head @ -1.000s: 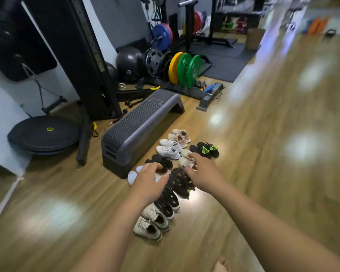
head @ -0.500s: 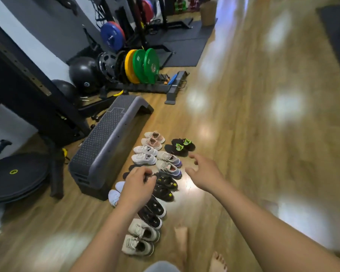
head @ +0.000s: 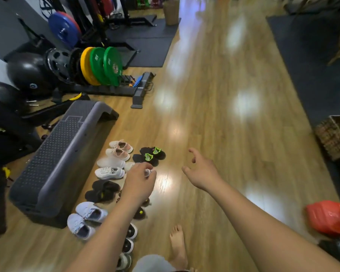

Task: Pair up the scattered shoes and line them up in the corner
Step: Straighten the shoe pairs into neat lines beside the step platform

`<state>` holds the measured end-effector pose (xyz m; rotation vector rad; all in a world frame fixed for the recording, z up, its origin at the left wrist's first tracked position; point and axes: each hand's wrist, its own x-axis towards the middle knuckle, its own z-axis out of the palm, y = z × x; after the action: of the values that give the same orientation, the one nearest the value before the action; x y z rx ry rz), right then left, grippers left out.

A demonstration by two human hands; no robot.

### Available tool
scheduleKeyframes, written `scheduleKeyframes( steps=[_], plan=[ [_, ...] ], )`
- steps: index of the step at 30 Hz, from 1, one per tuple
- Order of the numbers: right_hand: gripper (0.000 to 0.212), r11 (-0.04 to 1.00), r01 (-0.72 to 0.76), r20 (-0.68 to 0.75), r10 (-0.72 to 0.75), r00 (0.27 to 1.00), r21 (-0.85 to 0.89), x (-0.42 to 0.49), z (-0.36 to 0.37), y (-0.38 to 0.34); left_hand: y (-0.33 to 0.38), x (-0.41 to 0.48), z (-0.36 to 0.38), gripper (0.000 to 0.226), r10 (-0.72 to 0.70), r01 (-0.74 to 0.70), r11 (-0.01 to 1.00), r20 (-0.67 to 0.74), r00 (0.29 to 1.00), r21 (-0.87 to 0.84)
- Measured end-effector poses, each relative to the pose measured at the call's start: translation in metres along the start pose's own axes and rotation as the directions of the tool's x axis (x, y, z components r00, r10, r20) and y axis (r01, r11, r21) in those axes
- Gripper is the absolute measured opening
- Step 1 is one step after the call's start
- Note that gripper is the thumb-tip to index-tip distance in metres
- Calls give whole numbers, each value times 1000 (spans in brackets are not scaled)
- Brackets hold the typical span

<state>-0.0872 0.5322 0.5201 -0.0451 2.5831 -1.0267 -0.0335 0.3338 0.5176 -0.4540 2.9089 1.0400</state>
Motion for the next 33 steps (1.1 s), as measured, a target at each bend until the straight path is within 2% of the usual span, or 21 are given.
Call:
scheduleKeyframes(
  steps=[12,17,21,25,29,33],
  plan=[
    [57,988,23,39,-17,999,-152,124,-34,-32,23,131,8,12,-29,28,994,-16,999,-107],
    [57,977,94,91,-78,993,-189,191,-49,-34,28,175,22,8,-132,130,986,-16,991,-102],
    [55,967,170,158,-141,977,-188,249,-70,-35,47,214,33,6,-192,187,980,-88,977,-64],
    [54,952,246,247,-198,948,-183,302,-93,-38,78,243,34,10,-296,288,955,-127,947,-75],
    [54,926,325,346,-246,905,-191,342,-97,-49,93,257,30,6,-363,352,932,-240,900,-86],
    [56,922,361,433,-271,860,-139,368,-84,-65,89,265,26,18,-454,450,889,-267,850,-77]
  ],
)
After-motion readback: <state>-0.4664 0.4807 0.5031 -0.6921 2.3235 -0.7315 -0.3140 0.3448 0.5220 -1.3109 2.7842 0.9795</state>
